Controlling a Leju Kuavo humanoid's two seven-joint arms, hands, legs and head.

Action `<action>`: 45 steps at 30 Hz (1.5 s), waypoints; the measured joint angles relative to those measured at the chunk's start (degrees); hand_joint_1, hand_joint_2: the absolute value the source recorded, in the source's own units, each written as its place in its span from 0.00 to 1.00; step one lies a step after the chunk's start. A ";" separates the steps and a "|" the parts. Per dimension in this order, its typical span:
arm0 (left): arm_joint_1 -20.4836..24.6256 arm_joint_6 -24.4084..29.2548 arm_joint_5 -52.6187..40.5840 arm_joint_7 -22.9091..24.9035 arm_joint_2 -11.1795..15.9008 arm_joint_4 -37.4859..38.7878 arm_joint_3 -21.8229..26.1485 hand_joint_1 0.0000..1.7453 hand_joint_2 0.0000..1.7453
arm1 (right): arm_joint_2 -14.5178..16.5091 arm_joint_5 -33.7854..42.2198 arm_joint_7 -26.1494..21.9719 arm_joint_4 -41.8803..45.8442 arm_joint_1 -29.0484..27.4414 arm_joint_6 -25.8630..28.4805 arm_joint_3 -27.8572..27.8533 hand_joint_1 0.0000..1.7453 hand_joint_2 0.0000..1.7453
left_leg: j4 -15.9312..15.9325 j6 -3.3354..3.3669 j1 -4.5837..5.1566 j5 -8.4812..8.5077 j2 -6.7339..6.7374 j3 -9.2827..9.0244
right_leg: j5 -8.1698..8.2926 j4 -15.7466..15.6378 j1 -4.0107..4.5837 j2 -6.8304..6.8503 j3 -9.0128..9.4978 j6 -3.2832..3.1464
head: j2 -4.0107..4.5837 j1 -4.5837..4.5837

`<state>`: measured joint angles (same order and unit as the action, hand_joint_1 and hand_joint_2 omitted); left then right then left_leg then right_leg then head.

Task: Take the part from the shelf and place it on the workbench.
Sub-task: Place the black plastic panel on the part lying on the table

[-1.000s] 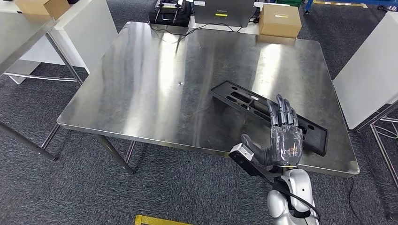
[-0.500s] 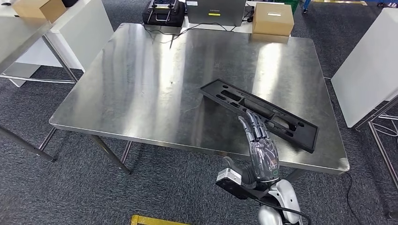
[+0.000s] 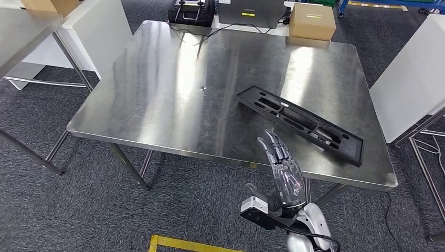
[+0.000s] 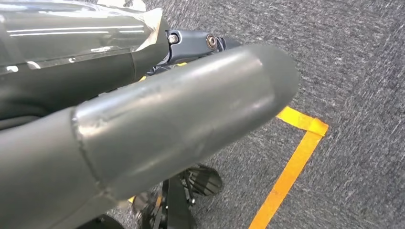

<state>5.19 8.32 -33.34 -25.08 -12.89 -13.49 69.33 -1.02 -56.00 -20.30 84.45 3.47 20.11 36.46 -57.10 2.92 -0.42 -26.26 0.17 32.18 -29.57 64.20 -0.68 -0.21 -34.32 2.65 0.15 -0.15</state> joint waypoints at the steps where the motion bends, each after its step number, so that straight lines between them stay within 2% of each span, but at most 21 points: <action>1: 0.06 0.25 0.03 -0.11 -0.32 0.00 0.06 0.00 0.00 | -0.18 0.36 -0.13 -0.25 0.40 0.18 0.38 0.00 0.00 | -0.10 -0.16 0.14 0.04 -0.02 0.07 | 0.99 -3.81 0.12 0.02 2.22 -0.09 | 0.00 0.03; 2: 0.14 0.41 0.08 -0.17 -0.57 0.00 0.12 0.00 0.00 | -0.34 0.65 -0.19 -0.46 0.76 0.32 0.78 0.00 0.00 | -0.19 -0.39 0.24 0.11 -0.02 0.17 | 1.59 -6.40 0.26 0.04 3.62 -0.32 | 0.00 0.05; 4: 0.29 0.50 0.20 -0.18 -0.85 0.00 0.31 0.00 0.00 | -0.61 1.16 -0.21 -0.86 1.21 0.45 1.51 0.00 0.00 | -0.28 -0.95 0.35 0.34 -0.02 0.39 | 1.99 -7.60 0.58 0.04 4.14 -0.89 | 0.00 0.10; 8: 0.39 0.60 0.36 -0.11 -0.98 0.00 0.68 0.00 0.00 | -0.94 2.08 -0.18 -1.51 2.06 0.64 2.79 0.00 0.00 | -1.66 -1.90 0.09 -1.03 -0.27 1.18 | 2.90 -8.05 -0.46 0.12 3.96 -2.25 | 0.00 0.14; 14: 0.40 0.60 0.36 -0.09 -1.01 0.00 0.68 0.00 0.00 | -0.96 2.26 -0.17 -1.65 2.28 0.71 3.08 0.00 0.00 | -3.99 -2.18 0.00 -2.99 -0.32 2.11 | 3.04 -8.04 -0.45 0.16 3.82 -2.51 | 0.00 0.42; 16: 0.39 0.60 0.38 -0.03 -1.05 0.00 0.72 0.00 0.00 | -1.14 2.70 -0.18 -2.09 2.41 0.77 3.55 0.00 0.00 | -10.74 -2.73 -0.29 -6.25 -0.31 4.66 | 3.28 -7.92 -0.42 0.30 3.36 -2.64 | 0.00 0.61; 18: 0.51 0.56 0.43 0.02 -1.11 0.00 0.76 0.00 0.00 | -1.56 3.56 -0.21 -2.76 2.76 0.91 4.21 0.00 0.00 | -8.36 -2.87 -0.60 -5.25 -0.47 2.40 | 3.73 -7.33 -0.12 0.39 2.51 -2.27 | 0.00 0.58; 20: 0.64 0.51 0.50 0.01 -1.18 0.00 0.79 0.00 0.00 | -1.84 4.17 -0.26 -3.08 3.14 1.10 4.69 0.00 0.00 | -0.96 -2.27 -0.48 -1.95 -0.65 -1.49 | 4.29 -6.95 0.10 0.36 1.88 -1.43 | 0.00 0.54; 22: 0.66 0.53 0.53 0.01 -1.25 0.00 0.82 0.00 0.00 | -1.99 4.43 -0.33 -3.11 3.21 1.29 4.86 0.00 0.00 | -0.80 -1.27 -0.26 -1.24 -0.55 -0.98 | 4.30 -6.75 0.05 0.32 1.33 -0.71 | 0.00 0.53; 23: 0.69 0.54 0.54 0.01 -1.29 0.00 0.85 0.00 0.00 | -2.09 4.55 -0.39 -3.12 3.25 1.38 4.91 0.00 0.00 | -0.63 -0.66 -0.24 -0.81 -0.46 -0.69 | 3.45 -5.79 -0.03 0.30 0.74 -0.60 | 0.00 0.44; 25: 0.78 0.56 0.54 0.01 -1.34 0.00 0.89 0.00 0.00 | -2.36 4.76 -0.51 -3.20 3.34 1.51 5.01 0.00 0.00 | -0.39 0.33 -0.21 0.08 -0.26 0.20 | -0.30 -0.41 -0.25 0.27 -1.57 -0.87 | 0.00 0.25; 27: 0.77 0.57 0.55 0.04 -1.33 0.00 0.93 0.00 0.00 | -2.61 5.16 -0.56 -3.44 3.36 1.61 5.10 0.00 0.00 | -0.44 0.67 -0.03 0.92 -0.14 1.41 | -4.04 7.00 -0.26 0.27 -4.04 -0.94 | 0.00 0.14; 28: 0.76 0.60 0.57 0.08 -1.34 0.00 0.96 0.00 0.00 | -2.73 5.45 -0.54 -3.60 3.34 1.71 5.13 0.00 0.00 | -0.46 0.69 0.05 1.36 -0.10 2.05 | -4.77 8.99 -0.25 0.27 -4.30 -0.69 | 0.00 0.13; 30: 0.75 0.67 0.62 0.17 -1.37 0.00 0.99 0.00 0.00 | -2.87 6.11 -0.38 -3.94 3.25 1.94 5.14 0.00 0.00 | -0.50 0.55 0.18 2.25 -0.08 3.16 | -3.47 6.32 -0.23 0.27 -1.34 0.10 | 0.00 0.11; 33: 0.76 0.76 0.85 0.26 -1.59 0.00 1.02 0.00 0.00 | -2.87 7.05 -0.04 -4.36 2.99 2.17 5.12 0.00 0.00 | -0.50 -0.14 0.36 3.48 -0.13 4.14 | -1.04 -5.83 0.07 0.27 6.86 0.11 | 0.00 0.17; 35: 0.74 0.84 0.95 0.34 -1.74 0.00 1.04 0.00 0.00 | -2.87 7.69 0.09 -4.69 2.53 2.37 5.02 0.00 0.00 | -0.45 -0.81 0.36 4.22 -0.11 4.29 | -0.91 -8.67 0.47 0.21 8.07 -0.49 | 0.00 0.15; 37: 0.68 0.78 0.95 0.39 -1.82 0.00 1.08 0.00 0.00 | -2.80 8.56 0.16 -5.15 1.75 2.57 4.71 0.00 0.00 | -0.49 -1.58 0.20 4.51 -0.20 4.52 | -0.10 -8.77 0.27 0.25 7.30 -1.26 | 0.00 0.04; 39: 0.57 -0.10 0.96 0.50 -1.69 0.00 1.10 0.00 0.00 | -2.49 9.64 0.05 -5.91 0.94 2.65 4.18 0.00 0.00 | -2.60 -2.30 -0.01 1.69 -0.32 5.50 | 0.96 -8.96 -0.21 0.41 6.67 -2.45 | 0.00 0.17; 42: 0.43 -1.77 0.96 0.88 -1.21 0.00 1.10 0.00 0.00 | -1.89 10.72 -0.37 -7.54 -0.02 2.88 3.27 0.00 0.00 | -12.77 -3.16 -0.32 -6.11 -0.34 8.30 | 2.59 -8.84 -0.31 0.52 5.03 -3.17 | 0.00 0.37; 43: 0.40 -1.98 0.96 0.98 -1.05 0.00 1.10 0.00 0.00 | -1.74 11.02 -0.34 -8.14 -0.28 2.94 3.00 0.00 0.00 | -15.50 -3.38 -0.41 -7.06 -0.33 8.63 | 3.06 -8.69 -0.29 0.54 4.31 -3.08 | 0.00 0.37; 45: 0.39 -2.09 0.96 1.15 -0.80 -0.03 1.11 0.00 0.00 | -1.36 12.15 -0.05 -9.57 -0.68 3.17 2.24 0.00 0.00 | -14.94 -3.59 -0.69 -5.45 -0.31 6.34 | 3.72 -8.18 -0.35 0.53 2.98 -2.73 | 0.00 0.39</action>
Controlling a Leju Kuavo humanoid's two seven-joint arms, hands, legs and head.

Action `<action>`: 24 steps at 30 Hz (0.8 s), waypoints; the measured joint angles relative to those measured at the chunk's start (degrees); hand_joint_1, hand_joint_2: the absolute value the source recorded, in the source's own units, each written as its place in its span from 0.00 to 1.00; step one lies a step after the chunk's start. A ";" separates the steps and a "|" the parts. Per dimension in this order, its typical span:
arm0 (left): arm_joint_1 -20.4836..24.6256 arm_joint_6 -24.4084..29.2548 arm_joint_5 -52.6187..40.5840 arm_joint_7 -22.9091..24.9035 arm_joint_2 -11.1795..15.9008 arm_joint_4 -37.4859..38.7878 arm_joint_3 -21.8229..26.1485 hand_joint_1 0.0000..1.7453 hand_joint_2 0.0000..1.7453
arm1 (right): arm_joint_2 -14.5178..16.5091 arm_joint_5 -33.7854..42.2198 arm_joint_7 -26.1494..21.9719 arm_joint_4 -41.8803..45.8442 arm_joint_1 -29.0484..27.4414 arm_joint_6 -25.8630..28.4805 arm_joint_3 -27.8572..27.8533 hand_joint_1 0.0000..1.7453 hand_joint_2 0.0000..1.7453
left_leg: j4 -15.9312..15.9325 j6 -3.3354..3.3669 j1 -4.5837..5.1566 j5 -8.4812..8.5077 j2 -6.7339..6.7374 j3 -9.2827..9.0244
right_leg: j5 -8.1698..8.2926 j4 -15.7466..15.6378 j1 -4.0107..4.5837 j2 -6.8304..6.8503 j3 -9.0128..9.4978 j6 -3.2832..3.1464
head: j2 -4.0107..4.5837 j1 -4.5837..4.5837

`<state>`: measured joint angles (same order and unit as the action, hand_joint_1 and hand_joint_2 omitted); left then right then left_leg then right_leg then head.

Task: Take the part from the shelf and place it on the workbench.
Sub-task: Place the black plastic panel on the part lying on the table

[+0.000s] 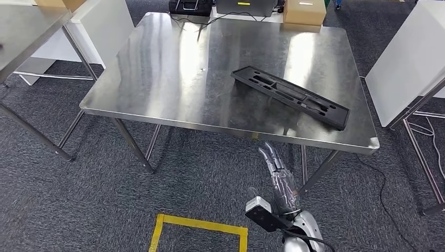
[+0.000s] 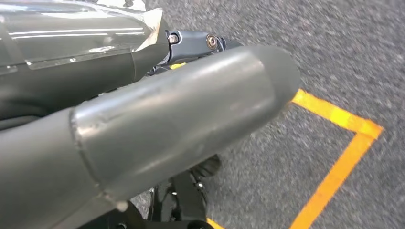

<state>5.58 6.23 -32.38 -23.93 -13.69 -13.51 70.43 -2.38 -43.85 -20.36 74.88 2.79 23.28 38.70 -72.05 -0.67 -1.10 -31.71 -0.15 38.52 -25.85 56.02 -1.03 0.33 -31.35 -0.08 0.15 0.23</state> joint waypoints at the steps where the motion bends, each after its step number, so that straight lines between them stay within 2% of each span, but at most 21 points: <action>1: 0.01 -0.02 0.00 0.10 0.09 -0.02 0.01 0.00 0.00 | 0.27 1.00 0.12 -1.16 -0.07 0.34 -0.63 0.00 0.00 | 3.30 -0.03 -0.17 1.45 0.00 -2.68 | 0.21 0.36 -0.05 -0.01 -0.56 0.23 | 0.00 0.02; 3: 0.10 -0.06 -0.02 0.34 0.17 -0.05 0.00 0.00 0.00 | 0.95 3.86 -0.23 -4.74 0.09 1.66 -2.43 0.00 0.00 | 10.83 0.26 -0.25 2.45 -0.15 -7.94 | 0.58 1.02 0.03 0.00 -1.41 0.79 | 0.00 0.01; 4: 0.12 -0.07 -0.04 0.51 0.18 -0.06 -0.01 0.00 0.00 | 1.36 5.53 -0.73 -7.24 0.40 2.84 -3.55 0.00 0.00 | 13.16 0.58 -0.16 2.35 -0.26 -9.30 | 0.81 1.23 0.13 0.01 -1.65 1.16 | 0.00 -0.02; 5: 0.13 -0.05 -0.13 0.73 0.18 -0.06 -0.01 0.00 0.00 | 1.80 7.18 -1.45 -10.38 0.94 4.53 -4.83 0.00 0.00 | 14.04 0.98 0.05 2.08 -0.36 -9.62 | 1.11 1.29 0.23 0.01 -1.81 1.61 | 0.00 -0.03; 7: 0.11 0.20 -0.40 1.17 0.14 -0.05 -0.01 0.00 0.00 | 2.69 10.30 -3.01 -18.59 2.81 9.36 -7.94 0.00 0.00 | 14.26 2.08 0.28 2.82 -0.28 -9.04 | 1.70 1.25 0.30 -0.03 -2.08 2.63 | 0.00 -0.06; 8: 0.18 0.57 -0.54 1.37 0.08 -0.05 -0.01 0.00 0.00 | 3.04 11.57 -3.46 -23.20 3.84 11.61 -9.81 0.00 0.00 | 14.41 2.74 0.34 3.36 -0.20 -8.68 | 1.34 1.66 0.23 -0.08 -2.53 2.93 | 0.00 -0.03; 9: 0.25 1.12 -0.62 1.49 -0.01 -0.04 -0.01 0.00 0.00 | 3.34 12.59 -3.67 -27.67 4.71 13.22 -11.87 0.00 0.00 | 14.60 3.43 0.33 4.00 -0.11 -8.19 | 0.10 2.98 0.16 -0.13 -3.29 2.96 | 0.00 -0.16; 10: 0.28 1.74 -0.67 1.55 -0.10 -0.04 -0.01 0.00 0.00 | 3.55 13.40 -3.54 -31.67 5.39 14.05 -13.90 0.00 0.00 | 14.73 3.96 0.33 4.67 -0.05 -7.52 | -1.96 5.52 0.07 -0.16 -4.41 2.78 | 0.00 -0.25; 12: 0.21 2.57 -0.74 1.57 -0.26 -0.03 0.01 0.00 0.00 | 3.92 14.51 -2.27 -38.36 6.53 14.32 -17.51 0.00 0.00 | 14.69 4.36 0.53 5.82 -0.02 -5.93 | -6.66 12.98 -0.02 -0.19 -6.98 2.45 | 0.00 -0.47; 13: 0.16 2.69 -0.79 1.57 -0.34 -0.01 0.02 0.00 0.00 | 4.09 14.86 -1.04 -41.25 7.00 14.29 -18.97 0.00 0.00 | 14.66 4.38 0.62 6.39 0.00 -5.10 | -7.97 16.16 -0.01 -0.19 -7.67 2.62 | 0.00 -0.45; 14: 0.14 2.70 -0.87 1.58 -0.42 0.02 0.03 0.00 0.00 | 4.24 15.01 0.53 -43.95 7.36 14.27 -20.26 0.00 0.00 | 14.62 4.37 0.67 6.94 0.02 -4.32 | -8.22 17.73 0.00 -0.19 -7.48 2.99 | 0.00 -0.46; 15: 0.13 2.68 -0.95 1.63 -0.48 0.05 0.03 0.00 0.00 | 4.39 14.97 2.48 -46.52 7.61 14.27 -21.44 0.00 0.00 | 14.59 4.30 0.71 7.48 0.02 -3.62 | -7.55 17.28 0.04 -0.19 -6.24 3.46 | 0.00 -0.49; 16: 0.13 2.66 -1.00 1.69 -0.51 0.09 0.03 0.00 0.00 | 4.54 14.84 4.42 -48.75 7.81 14.27 -22.42 0.00 0.00 | 14.57 4.16 0.72 8.00 0.01 -2.98 | -6.33 14.57 0.07 -0.19 -3.83 3.86 | 0.00 -0.50; 17: 0.13 2.66 -1.04 1.75 -0.53 0.11 0.03 0.00 0.00 | 4.67 14.71 6.32 -50.67 8.02 14.19 -23.25 0.00 0.00 | 14.54 3.96 0.75 8.48 0.01 -2.51 | -5.33 10.47 0.11 -0.18 -0.71 4.02 | 0.00 -0.52; 18: 0.14 2.69 -1.04 1.80 -0.54 0.15 0.03 0.00 0.00 | 4.80 14.58 8.14 -52.36 8.26 13.99 -23.98 0.00 0.00 | 14.50 3.68 0.84 8.93 0.03 -2.12 | -4.85 5.86 0.29 -0.19 2.47 3.92 | 0.00 -0.55; 19: 0.15 2.73 -1.04 1.81 -0.54 0.19 0.03 0.00 0.00 | 4.92 14.51 9.58 -53.67 8.46 13.69 -24.51 0.00 0.00 | 14.50 3.35 0.92 9.40 0.11 -1.86 | -4.83 2.15 0.46 -0.22 4.77 3.62 | 0.00 -0.50; 20: 0.17 2.78 -1.07 1.81 -0.52 0.21 0.03 0.00 0.00 | 4.98 14.46 10.96 -54.86 8.58 13.22 -24.96 0.00 0.00 | 14.52 3.03 0.97 9.84 0.18 -1.72 | -5.07 -0.07 0.62 -0.26 5.92 3.18 | 0.00 -0.47; 21: 0.17 2.85 -1.09 1.82 -0.52 0.26 0.03 0.00 0.00 | 5.02 14.41 12.35 -56.00 8.58 12.59 -25.35 0.00 0.00 | 14.59 2.66 0.95 10.30 0.24 -1.65 | -5.15 -1.01 0.85 -0.29 6.15 2.74 | 0.00 -0.42; 22: 0.13 2.95 -1.12 1.84 -0.50 0.31 0.03 0.00 0.00 | 5.05 14.41 13.59 -57.07 8.42 11.89 -25.68 0.00 0.00 | 14.64 2.30 0.86 10.71 0.23 -1.58 | -4.86 -1.11 0.73 -0.26 5.75 2.19 | 0.00 -0.36; 23: 0.07 3.10 -1.16 1.92 -0.45 0.37 0.03 0.00 0.00 | 5.10 14.46 14.94 -58.07 8.20 10.98 -26.00 0.00 0.00 | 14.38 1.93 0.72 10.41 0.16 -1.34 | -4.40 -1.17 0.57 -0.15 5.47 1.63 | 0.00 -0.34; 24: -0.03 3.26 -1.21 2.06 -0.40 0.45 0.03 0.00 0.00 | 5.17 14.61 16.27 -58.83 7.92 9.91 -26.29 0.00 0.00 | 13.46 1.56 0.57 9.11 0.09 -0.96 | -3.86 -1.23 0.40 -0.05 5.11 0.96 | 0.00 -0.24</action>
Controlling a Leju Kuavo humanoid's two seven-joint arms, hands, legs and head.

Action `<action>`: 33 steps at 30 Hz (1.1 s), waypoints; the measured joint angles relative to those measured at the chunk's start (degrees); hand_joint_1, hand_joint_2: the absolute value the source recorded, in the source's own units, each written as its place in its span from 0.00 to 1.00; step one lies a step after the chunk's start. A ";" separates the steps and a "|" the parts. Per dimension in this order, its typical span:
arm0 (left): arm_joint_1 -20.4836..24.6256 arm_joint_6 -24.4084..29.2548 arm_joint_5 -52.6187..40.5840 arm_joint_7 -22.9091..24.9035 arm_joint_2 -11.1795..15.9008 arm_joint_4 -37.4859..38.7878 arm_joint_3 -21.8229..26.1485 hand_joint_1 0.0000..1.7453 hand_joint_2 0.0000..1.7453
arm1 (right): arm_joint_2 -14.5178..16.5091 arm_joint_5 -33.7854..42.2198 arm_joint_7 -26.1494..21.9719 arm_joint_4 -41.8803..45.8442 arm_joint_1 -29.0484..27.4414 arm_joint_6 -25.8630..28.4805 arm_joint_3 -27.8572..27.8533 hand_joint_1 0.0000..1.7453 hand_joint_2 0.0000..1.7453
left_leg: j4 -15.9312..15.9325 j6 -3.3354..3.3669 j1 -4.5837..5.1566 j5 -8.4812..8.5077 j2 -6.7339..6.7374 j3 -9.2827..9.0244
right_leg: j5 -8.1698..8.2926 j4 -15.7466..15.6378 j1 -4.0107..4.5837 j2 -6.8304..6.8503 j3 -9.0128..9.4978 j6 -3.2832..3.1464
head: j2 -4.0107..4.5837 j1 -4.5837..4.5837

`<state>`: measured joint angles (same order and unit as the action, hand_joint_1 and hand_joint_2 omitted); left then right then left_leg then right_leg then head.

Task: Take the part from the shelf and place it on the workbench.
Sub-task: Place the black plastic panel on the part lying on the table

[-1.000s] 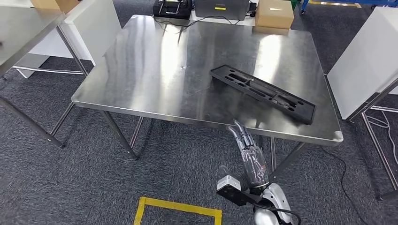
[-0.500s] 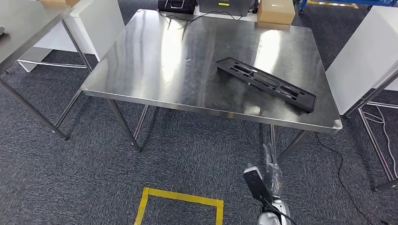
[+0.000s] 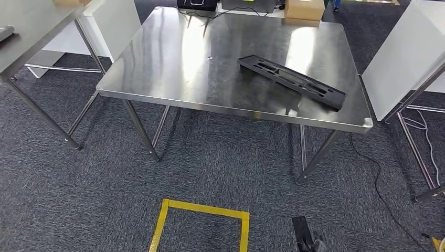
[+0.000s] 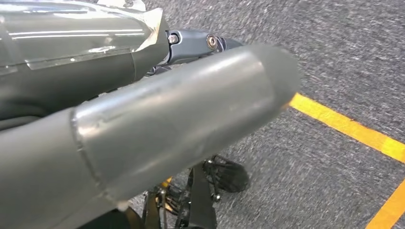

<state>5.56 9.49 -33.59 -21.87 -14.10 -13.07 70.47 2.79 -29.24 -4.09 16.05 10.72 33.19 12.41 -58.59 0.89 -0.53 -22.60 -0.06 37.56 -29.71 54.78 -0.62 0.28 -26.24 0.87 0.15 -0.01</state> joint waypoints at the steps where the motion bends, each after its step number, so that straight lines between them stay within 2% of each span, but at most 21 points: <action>1: -0.10 0.14 -0.12 0.21 0.05 0.06 0.00 0.00 0.00 | 0.10 0.31 1.31 -0.64 -0.28 -1.32 -0.28 0.00 0.00 | -1.90 -0.32 -0.10 -2.34 -0.08 0.59 | 0.59 -0.09 -0.22 0.10 -0.45 -0.62 | 0.00 0.12; 3: -0.23 0.21 -0.60 0.72 0.11 0.18 -0.01 0.00 0.00 | 0.30 1.13 4.94 -1.91 -1.03 -5.28 -1.02 0.00 0.00 | -8.62 -0.88 -0.24 -8.25 -0.11 2.11 | 1.62 0.01 -0.16 0.21 -1.61 -1.22 | 0.00 0.35; 4: -0.26 0.10 -0.90 1.11 0.15 0.27 -0.03 0.00 0.00 | 0.38 1.19 7.30 -2.58 -1.67 -7.66 -1.34 0.00 0.00 | -12.06 -1.08 -0.25 -10.05 -0.11 2.64 | 2.07 0.12 -0.11 0.31 -2.11 -1.18 | 0.00 0.39; 5: -0.28 -0.16 -1.16 1.74 0.24 0.39 -0.06 0.00 0.00 | 0.46 0.76 10.08 -3.24 -2.47 -10.09 -1.55 0.00 0.00 | -14.32 -1.22 -0.27 -10.53 -0.10 2.59 | 2.48 0.31 -0.08 0.45 -2.67 -1.04 | 0.00 0.39; 6: -0.32 -0.54 -1.36 2.58 0.39 0.52 -0.09 0.00 0.00 | 0.55 -0.09 12.78 -3.80 -3.35 -12.14 -1.51 0.00 0.00 | -14.65 -1.27 -0.32 -9.75 -0.09 1.64 | 2.83 0.61 -0.10 0.59 -3.27 -0.88 | 0.00 0.41; 8: -0.36 -1.38 -1.54 4.31 0.85 0.72 -0.13 0.00 0.00 | 0.92 -1.83 16.43 -4.55 -4.79 -14.59 -1.12 0.00 0.00 | -9.01 -1.18 -0.50 -7.20 -0.12 -3.17 | 3.32 1.53 -0.16 0.68 -4.60 -0.57 | 0.00 0.43; 10: -0.16 -1.84 -1.64 5.25 1.25 0.86 -0.18 0.00 0.00 | 1.35 -2.63 17.77 -4.99 -5.41 -15.40 -0.82 0.00 0.00 | -1.83 -0.83 -0.45 -6.88 -0.34 -7.93 | 3.73 2.45 -0.02 0.58 -5.79 -0.03 | 0.00 0.42; 12: 0.06 -1.95 -1.68 5.60 1.54 0.97 -0.24 0.00 0.00 | 1.56 -2.90 18.22 -5.28 -5.50 -15.76 -0.63 0.00 0.00 | 0.60 -0.25 -0.07 -7.43 -0.49 -9.08 | 4.32 2.75 0.13 0.52 -6.41 0.81 | 0.00 0.38; 14: 0.10 -1.96 -1.71 5.73 1.72 1.07 -0.25 0.00 0.00 | 1.58 -2.99 18.48 -5.58 -5.59 -16.02 -0.39 0.00 0.00 | 0.94 0.87 0.12 -6.64 -0.27 -8.25 | 4.58 2.98 0.13 0.41 -7.07 1.59 | 0.00 0.38; 15: 0.14 -1.95 -1.71 5.77 1.78 1.13 -0.25 0.00 0.00 | 1.59 -3.00 18.60 -5.71 -5.64 -16.11 -0.29 0.00 0.00 | 1.14 1.61 0.13 -6.05 -0.14 -7.67 | 3.67 3.92 0.10 0.31 -7.73 1.63 | 0.00 0.29; 17: 0.22 -1.95 -1.71 5.79 1.87 1.20 -0.25 0.00 0.00 | 1.63 -3.01 18.75 -5.94 -5.72 -16.24 -0.11 0.00 0.00 | 1.39 2.64 0.07 -4.75 0.13 -6.15 | -0.58 8.80 -0.07 0.09 -9.73 1.14 | 0.00 0.13; 19: 0.22 -1.95 -1.71 5.80 1.95 1.21 -0.25 0.00 0.00 | 1.70 -3.03 18.80 -6.09 -5.77 -16.30 0.04 0.00 0.00 | 1.34 2.85 0.13 -3.52 0.30 -4.51 | -4.87 15.84 -0.10 0.00 -11.62 1.00 | 0.00 0.01; 20: 0.22 -1.95 -1.71 5.80 1.95 1.22 -0.25 0.00 0.00 | 1.72 -3.03 18.80 -6.17 -5.78 -16.32 0.08 0.00 0.00 | 1.30 2.81 0.16 -2.90 0.40 -3.78 | -5.63 18.25 -0.12 -0.01 -11.75 1.32 | 0.00 0.00; 21: 0.21 -1.95 -1.71 5.80 1.96 1.24 -0.24 0.00 0.00 | 1.73 -3.03 18.80 -6.23 -5.79 -16.33 0.09 0.00 0.00 | 1.27 2.72 0.17 -2.28 0.48 -3.08 | -5.25 18.88 -0.11 -0.02 -10.94 1.84 | 0.00 -0.03; 22: 0.21 -1.95 -1.71 5.80 1.97 1.27 -0.24 0.00 0.00 | 1.73 -3.04 18.83 -6.28 -5.79 -16.36 0.09 0.00 0.00 | 1.24 2.59 0.18 -1.67 0.55 -2.42 | -4.05 17.37 -0.11 -0.02 -9.07 2.40 | 0.00 -0.04; 24: 0.22 -1.97 -1.71 5.84 1.97 1.38 -0.24 0.00 0.00 | 1.72 -3.11 19.01 -6.32 -5.71 -16.76 0.11 0.00 0.00 | 1.17 2.18 0.23 -0.51 0.58 -1.37 | -1.88 9.32 -0.06 -0.02 -2.98 2.76 | 0.00 -0.05; 26: 0.24 -2.11 -1.72 6.13 1.95 1.48 -0.25 0.00 0.00 | 1.76 -2.94 19.51 -6.33 -5.59 -18.08 0.14 0.00 0.00 | 1.18 1.54 0.31 0.56 0.66 -0.82 | -1.95 1.41 0.29 -0.06 1.85 1.99 | 0.00 -0.01; 27: 0.25 -2.16 -1.74 6.38 1.93 1.50 -0.26 0.00 0.00 | 1.84 -2.80 19.74 -6.33 -5.57 -18.74 0.15 0.00 0.00 | 1.28 1.13 0.26 1.08 0.72 -0.72 | -2.30 -0.46 0.53 -0.08 2.70 1.48 | 0.00 0.00; 29: 0.21 -2.08 -1.78 6.96 1.90 1.53 -0.26 0.00 0.00 | 2.07 -2.58 19.95 -6.37 -5.65 -19.44 0.14 0.00 0.00 | 1.48 0.26 0.04 1.79 0.74 -0.50 | -1.72 -1.04 0.47 -0.07 2.18 0.48 | 0.00 0.01; 31: 0.14 -1.78 -1.78 7.52 1.90 1.56 -0.26 0.00 0.00 | 2.24 -2.49 19.91 -6.43 -5.70 -19.65 0.14 0.00 0.00 | -0.42 -0.46 -0.18 -0.98 0.53 0.32 | -0.51 -1.17 0.05 0.08 1.32 -0.72 | 0.00 0.16; 33: 0.13 -1.61 -1.73 7.96 1.90 1.61 -0.26 0.00 0.00 | 2.34 -2.35 19.83 -6.46 -5.68 -20.50 0.14 0.00 0.00 | -6.78 -1.05 -0.33 -7.12 0.26 2.00 | 0.72 -1.14 -0.07 0.25 0.02 -1.43 | 0.00 0.40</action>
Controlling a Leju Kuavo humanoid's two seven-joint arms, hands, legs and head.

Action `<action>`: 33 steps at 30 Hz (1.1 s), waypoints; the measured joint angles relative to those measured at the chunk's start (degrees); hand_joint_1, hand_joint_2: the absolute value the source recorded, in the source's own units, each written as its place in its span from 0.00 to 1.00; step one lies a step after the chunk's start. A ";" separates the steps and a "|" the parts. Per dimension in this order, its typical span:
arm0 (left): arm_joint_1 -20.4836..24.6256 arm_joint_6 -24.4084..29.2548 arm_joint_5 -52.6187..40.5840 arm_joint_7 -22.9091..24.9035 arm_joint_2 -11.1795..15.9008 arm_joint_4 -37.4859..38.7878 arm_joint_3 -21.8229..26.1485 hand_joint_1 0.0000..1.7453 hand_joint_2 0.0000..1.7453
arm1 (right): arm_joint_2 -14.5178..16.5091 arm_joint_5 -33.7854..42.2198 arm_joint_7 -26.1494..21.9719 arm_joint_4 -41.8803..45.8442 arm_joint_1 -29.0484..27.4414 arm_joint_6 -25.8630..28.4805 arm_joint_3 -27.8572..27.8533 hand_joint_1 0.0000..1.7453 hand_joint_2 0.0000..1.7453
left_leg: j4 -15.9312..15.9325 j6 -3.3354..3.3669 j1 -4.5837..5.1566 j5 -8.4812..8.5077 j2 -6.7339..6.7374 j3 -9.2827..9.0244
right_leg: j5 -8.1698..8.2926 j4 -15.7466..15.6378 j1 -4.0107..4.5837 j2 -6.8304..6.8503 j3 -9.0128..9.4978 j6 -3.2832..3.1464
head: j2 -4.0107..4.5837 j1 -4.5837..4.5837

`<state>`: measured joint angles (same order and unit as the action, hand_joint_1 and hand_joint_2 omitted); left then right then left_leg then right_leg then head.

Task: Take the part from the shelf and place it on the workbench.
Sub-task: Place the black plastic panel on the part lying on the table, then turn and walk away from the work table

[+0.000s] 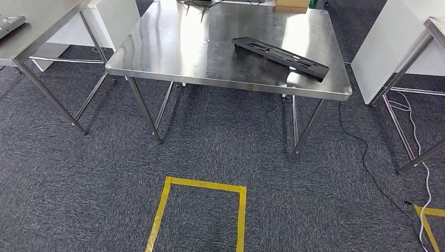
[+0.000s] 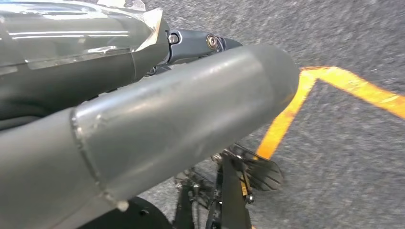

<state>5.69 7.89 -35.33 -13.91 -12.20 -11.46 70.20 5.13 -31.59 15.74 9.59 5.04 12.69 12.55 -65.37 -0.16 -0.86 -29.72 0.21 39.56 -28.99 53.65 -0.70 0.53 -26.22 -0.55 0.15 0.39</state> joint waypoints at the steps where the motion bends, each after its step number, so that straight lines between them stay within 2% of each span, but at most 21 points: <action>1: 0.01 0.01 0.04 0.18 -0.01 0.03 0.00 0.00 0.00 | 0.04 0.10 -0.03 -0.01 -0.02 -0.50 -0.01 0.00 0.00 | -3.97 -0.28 -0.06 -2.42 -0.07 0.80 | 0.57 0.08 0.02 0.08 -0.70 -0.08 | 0.00 0.07; 2: 0.01 0.01 0.07 0.32 -0.02 0.06 0.00 0.00 0.00 | 0.09 0.23 -0.04 -0.01 -0.03 -0.87 -0.01 0.00 0.00 | -7.18 -0.51 -0.14 -3.51 -0.13 1.18 | 1.08 0.24 0.03 0.14 -1.38 0.01 | 0.00 0.08; 3: 0.02 0.03 0.09 0.48 -0.02 0.08 0.00 0.00 0.00 | 0.11 0.33 -0.05 -0.02 -0.05 -1.05 -0.02 0.00 0.00 | -8.74 -0.69 -0.25 -3.22 -0.12 0.76 | 1.52 0.50 -0.01 0.19 -2.06 0.19 | 0.00 0.09; 4: 0.03 0.06 0.12 0.63 -0.01 0.09 0.00 0.00 0.00 | 0.13 0.39 -0.05 -0.02 -0.07 -1.09 -0.02 0.00 0.00 | -8.10 -0.79 -0.39 -1.95 -0.11 -0.71 | 1.87 0.90 -0.09 0.21 -2.76 0.38 | 0.00 0.10; 5: 0.05 0.10 0.13 0.75 -0.01 0.09 0.00 0.00 0.00 | 0.14 0.41 -0.05 -0.02 -0.08 -1.09 -0.02 0.00 0.00 | -5.39 -0.87 -0.56 -0.47 -0.10 -3.20 | 2.12 1.43 -0.19 0.22 -3.45 0.59 | 0.00 0.11; 7: 0.17 0.16 0.14 0.90 -0.02 0.10 0.00 0.00 0.00 | 0.14 0.38 -0.05 -0.03 -0.03 -1.08 -0.03 0.00 0.00 | 2.75 -0.88 -0.71 0.36 -0.26 -9.02 | 2.43 2.69 -0.19 0.20 -4.86 0.98 | 0.00 0.10; 9: 0.29 0.16 0.15 0.92 -0.09 0.14 -0.01 0.00 0.00 | 0.14 0.31 -0.07 -0.04 0.10 -1.08 -0.03 0.00 0.00 | 7.35 -0.56 -0.49 -0.56 -0.49 -11.60 | 2.88 3.49 0.04 0.23 -5.78 1.68 | 0.00 0.06; 12: 0.28 0.16 0.32 0.86 -0.25 0.24 -0.01 0.00 0.00 | 0.09 0.21 -0.15 -0.10 0.02 -1.18 -0.02 0.00 0.00 | 8.03 1.29 -0.17 0.27 -0.33 -10.47 | 3.22 4.00 0.11 0.14 -6.84 3.08 | 0.00 0.08; 14: 0.31 0.35 0.54 0.74 -0.40 0.29 0.00 0.00 0.00 | 0.00 0.16 -0.25 -0.18 -0.14 -1.39 -0.02 0.00 0.00 | 8.35 2.80 -0.16 1.48 -0.10 -9.09 | 0.16 7.43 -0.08 -0.07 -8.66 2.90 | 0.00 -0.17; 16: 0.28 0.35 0.56 0.30 -0.55 0.29 0.00 0.00 0.00 | -0.04 0.13 -0.32 -0.19 -0.19 -1.68 -0.02 0.00 0.00 | 8.32 3.41 0.06 2.60 0.06 -7.58 | -4.51 14.48 -0.22 -0.23 -10.98 2.46 | 0.00 -0.42; 17: 0.16 -0.12 0.38 -0.37 -0.63 0.29 -0.01 0.00 0.00 | -0.07 0.13 -0.34 -0.19 -0.21 -1.83 -0.02 0.00 0.00 | 8.29 3.42 0.14 3.16 0.14 -6.85 | -5.86 17.65 -0.23 -0.26 -11.58 2.60 | 0.00 -0.41; 18: -0.02 -0.82 0.14 -1.36 -0.70 0.29 -0.04 0.00 0.00 | -0.10 0.14 -0.36 -0.19 -0.23 -1.97 -0.02 0.00 0.00 | 8.25 3.40 0.21 3.69 0.22 -6.24 | -6.15 19.41 -0.24 -0.27 -11.42 2.99 | 0.00 -0.41; 19: -0.29 -1.66 -0.15 -2.55 -0.79 0.29 -0.10 0.00 0.00 | -0.15 0.16 -0.37 -0.19 -0.28 -2.06 -0.02 0.00 0.00 | 8.21 3.32 0.25 4.18 0.28 -5.69 | -5.38 19.02 -0.23 -0.27 -10.16 3.52 | 0.00 -0.43; 21: -0.86 -2.92 -0.55 -4.29 -0.96 0.29 -0.20 0.00 0.00 | -0.27 0.22 -0.49 -0.18 -0.35 -2.10 -0.03 0.00 0.00 | 8.13 3.03 0.32 5.13 0.32 -4.85 | -2.91 12.31 -0.21 -0.27 -4.70 4.16 | 0.00 -0.43; 23: -1.34 -3.46 -0.70 -4.95 -1.20 0.29 -0.26 0.00 0.00 | -0.40 0.31 -0.66 -0.17 -0.33 -2.09 -0.05 0.00 0.00 | 8.13 2.47 0.49 6.06 0.38 -4.24 | -2.24 3.58 0.16 -0.30 1.09 3.70 | 0.00 -0.37; 24: -1.53 -3.57 -0.77 -5.09 -1.33 0.29 -0.28 0.00 0.00 | -0.45 0.36 -0.72 -0.17 -0.35 -2.09 -0.07 0.00 0.00 | 8.18 2.15 0.52 6.52 0.43 -4.09 | -2.44 1.03 0.37 -0.32 2.41 3.27 | 0.00 -0.37; 27: -1.93 -3.61 -1.00 -5.26 -1.62 0.29 -0.33 0.00 0.00 | -0.45 0.47 -0.71 -0.17 -0.53 -2.04 -0.09 0.00 0.00 | 8.12 1.08 0.29 7.11 0.42 -3.68 | -1.89 -0.17 0.32 -0.25 1.85 2.02 | 0.00 -0.37; 28: -2.05 -3.61 -1.04 -5.29 -1.68 0.29 -0.34 0.00 0.00 | -0.39 0.47 -0.70 -0.17 -0.56 -2.02 -0.09 0.00 0.00 | 7.20 0.73 0.17 5.93 0.33 -3.25 | -1.47 -0.25 0.09 -0.14 1.54 1.40 | 0.00 -0.24; 30: -2.22 -3.66 -1.07 -5.38 -1.70 0.29 -0.35 0.00 0.00 | -0.22 0.31 -0.67 -0.17 -0.66 -2.00 -0.10 0.00 0.00 | 2.20 0.12 -0.06 0.94 0.03 -1.59 | -0.66 -0.39 -0.24 0.28 0.74 0.32 | 0.00 0.03; 32: -2.34 -3.73 -1.06 -5.45 -1.72 0.28 -0.35 0.00 0.00 | -0.09 0.08 -0.64 -0.17 -0.82 -2.01 -0.10 0.00 0.00 | -5.12 -0.50 -0.27 -3.09 -0.18 0.27 | -0.02 -0.33 -0.19 0.92 -0.04 0.01 | 0.00 0.19; 33: -2.40 -3.74 -1.05 -5.46 -1.70 0.28 -0.35 0.00 0.00 | -0.05 0.02 -0.64 -0.17 -0.88 -2.03 -0.10 0.00 0.00 | -7.46 -0.79 -0.44 -3.22 -0.21 0.52 | 0.22 -0.24 -0.21 1.34 -0.39 0.11 | 0.00 0.20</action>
<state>3.29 4.14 -36.38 -19.37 -13.91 -11.18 69.85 5.08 -31.57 15.10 9.42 4.16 10.66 12.44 -72.83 -0.95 -1.30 -32.94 -0.01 40.09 -28.77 53.41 -0.91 1.87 -26.61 -0.44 0.15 0.60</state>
